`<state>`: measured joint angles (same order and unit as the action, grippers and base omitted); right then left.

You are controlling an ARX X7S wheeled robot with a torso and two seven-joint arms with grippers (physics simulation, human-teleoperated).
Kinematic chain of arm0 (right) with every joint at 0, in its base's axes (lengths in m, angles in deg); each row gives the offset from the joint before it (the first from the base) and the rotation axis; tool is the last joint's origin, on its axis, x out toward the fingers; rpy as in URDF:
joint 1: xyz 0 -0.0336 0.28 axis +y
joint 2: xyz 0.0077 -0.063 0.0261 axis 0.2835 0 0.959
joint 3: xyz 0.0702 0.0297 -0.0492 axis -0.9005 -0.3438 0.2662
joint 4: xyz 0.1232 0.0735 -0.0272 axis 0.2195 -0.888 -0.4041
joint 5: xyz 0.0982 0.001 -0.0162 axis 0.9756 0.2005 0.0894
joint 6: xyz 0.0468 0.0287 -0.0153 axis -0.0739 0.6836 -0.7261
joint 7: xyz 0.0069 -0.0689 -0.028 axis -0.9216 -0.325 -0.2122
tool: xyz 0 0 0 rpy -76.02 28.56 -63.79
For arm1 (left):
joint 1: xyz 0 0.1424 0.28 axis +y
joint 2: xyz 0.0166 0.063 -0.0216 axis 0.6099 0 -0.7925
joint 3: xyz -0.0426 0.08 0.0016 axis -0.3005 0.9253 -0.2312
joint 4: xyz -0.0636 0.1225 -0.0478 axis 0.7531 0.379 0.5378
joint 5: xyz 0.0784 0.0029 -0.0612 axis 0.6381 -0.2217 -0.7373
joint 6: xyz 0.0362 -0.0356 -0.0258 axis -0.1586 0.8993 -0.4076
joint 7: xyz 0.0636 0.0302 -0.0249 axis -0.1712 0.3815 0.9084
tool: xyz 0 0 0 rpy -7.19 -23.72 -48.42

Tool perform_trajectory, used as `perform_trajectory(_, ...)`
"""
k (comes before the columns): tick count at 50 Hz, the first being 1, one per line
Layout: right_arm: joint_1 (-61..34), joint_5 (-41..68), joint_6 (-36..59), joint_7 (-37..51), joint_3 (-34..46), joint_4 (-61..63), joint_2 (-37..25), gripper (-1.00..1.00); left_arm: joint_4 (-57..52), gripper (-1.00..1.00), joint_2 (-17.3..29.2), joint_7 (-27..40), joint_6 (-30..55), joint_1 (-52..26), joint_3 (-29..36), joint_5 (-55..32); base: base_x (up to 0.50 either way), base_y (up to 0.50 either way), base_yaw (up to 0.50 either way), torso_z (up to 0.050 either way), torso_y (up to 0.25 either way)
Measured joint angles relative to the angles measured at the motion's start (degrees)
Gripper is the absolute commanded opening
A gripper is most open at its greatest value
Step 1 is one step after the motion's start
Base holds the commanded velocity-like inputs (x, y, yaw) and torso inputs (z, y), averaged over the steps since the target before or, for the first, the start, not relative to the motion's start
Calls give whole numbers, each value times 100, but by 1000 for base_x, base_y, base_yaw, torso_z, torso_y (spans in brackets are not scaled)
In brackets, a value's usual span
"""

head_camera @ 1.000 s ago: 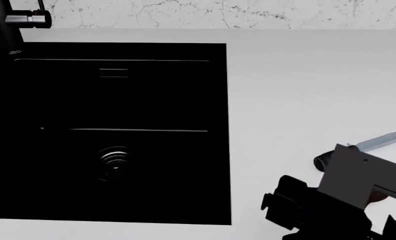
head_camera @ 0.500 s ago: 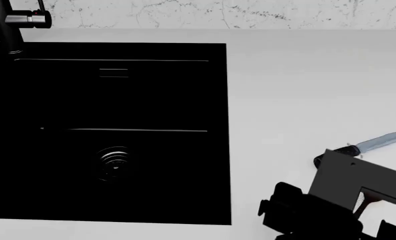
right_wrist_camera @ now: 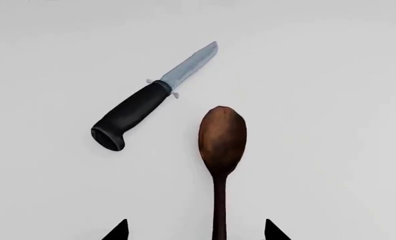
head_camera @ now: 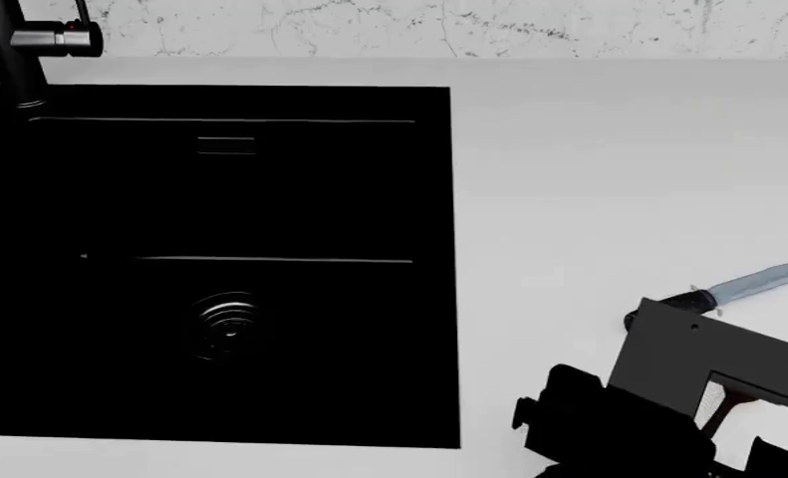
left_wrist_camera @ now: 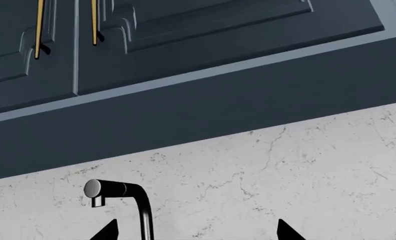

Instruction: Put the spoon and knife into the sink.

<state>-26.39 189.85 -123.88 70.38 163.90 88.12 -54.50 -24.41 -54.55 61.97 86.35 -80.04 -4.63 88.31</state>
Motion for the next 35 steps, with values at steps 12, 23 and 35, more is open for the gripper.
perform_trajectory(12,15,138,-80,17,-45,-38,-23,-100,-13,100,34,46,-11,36,-16,-38,1,0,0,0,0)
perform_trajectory(23,-1,76,-52,42,-21,0,-35,-100,-56,100,71,84,-19,97,-73,-97,1,0,1,-1,0)
perform_trajectory(35,-245,-350,-12,289,89,315,-58,-100,-121,100,114,121,3,145,-121,-157,0,0,0,0,0)
